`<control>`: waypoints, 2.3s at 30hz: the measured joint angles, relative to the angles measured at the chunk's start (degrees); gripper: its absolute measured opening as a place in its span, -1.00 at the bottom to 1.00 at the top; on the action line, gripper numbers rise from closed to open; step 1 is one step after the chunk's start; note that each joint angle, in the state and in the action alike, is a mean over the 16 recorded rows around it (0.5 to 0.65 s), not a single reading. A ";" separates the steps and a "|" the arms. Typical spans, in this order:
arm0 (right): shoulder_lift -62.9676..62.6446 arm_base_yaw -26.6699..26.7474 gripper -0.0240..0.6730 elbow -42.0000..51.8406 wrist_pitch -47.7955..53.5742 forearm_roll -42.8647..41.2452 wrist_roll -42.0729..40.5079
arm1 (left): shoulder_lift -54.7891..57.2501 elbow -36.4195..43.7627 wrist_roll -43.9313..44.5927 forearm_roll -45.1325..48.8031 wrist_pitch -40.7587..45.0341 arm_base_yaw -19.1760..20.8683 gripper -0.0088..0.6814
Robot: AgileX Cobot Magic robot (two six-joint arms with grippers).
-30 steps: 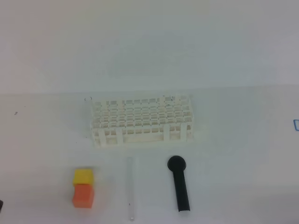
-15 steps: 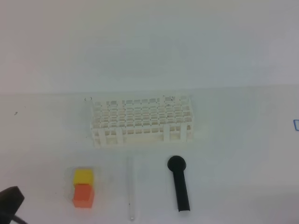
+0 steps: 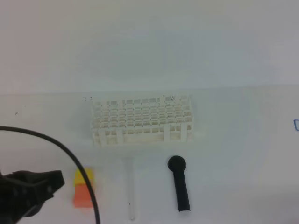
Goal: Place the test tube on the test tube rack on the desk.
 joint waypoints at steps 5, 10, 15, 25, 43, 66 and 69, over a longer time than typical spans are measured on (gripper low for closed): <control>0.00 0.00 -0.94 0.00 0.00 0.00 0.00 | 7.13 -0.50 0.58 -2.64 -1.44 -5.25 -0.98; 0.00 0.00 -0.94 0.00 0.00 0.00 0.00 | 13.69 -1.48 -2.87 -0.54 -4.57 -13.28 -0.98; 0.00 0.00 -0.94 0.00 0.00 0.00 0.00 | 20.73 -4.69 -12.99 8.47 -5.26 -21.25 -0.98; 0.00 0.00 -0.94 0.00 0.00 0.00 0.00 | 34.26 -17.11 -38.91 29.72 2.55 -29.45 -0.98; 0.00 0.00 -0.94 0.00 0.00 0.00 0.00 | 52.79 -30.08 -56.44 36.88 14.13 -29.90 -0.79; 0.00 0.00 -0.94 0.00 0.00 0.00 0.00 | 71.07 -41.08 -53.20 44.23 20.64 -29.90 0.33; 0.00 0.00 -0.94 0.00 0.00 0.00 0.00 | 72.59 -41.67 -52.82 43.77 20.58 -29.90 0.33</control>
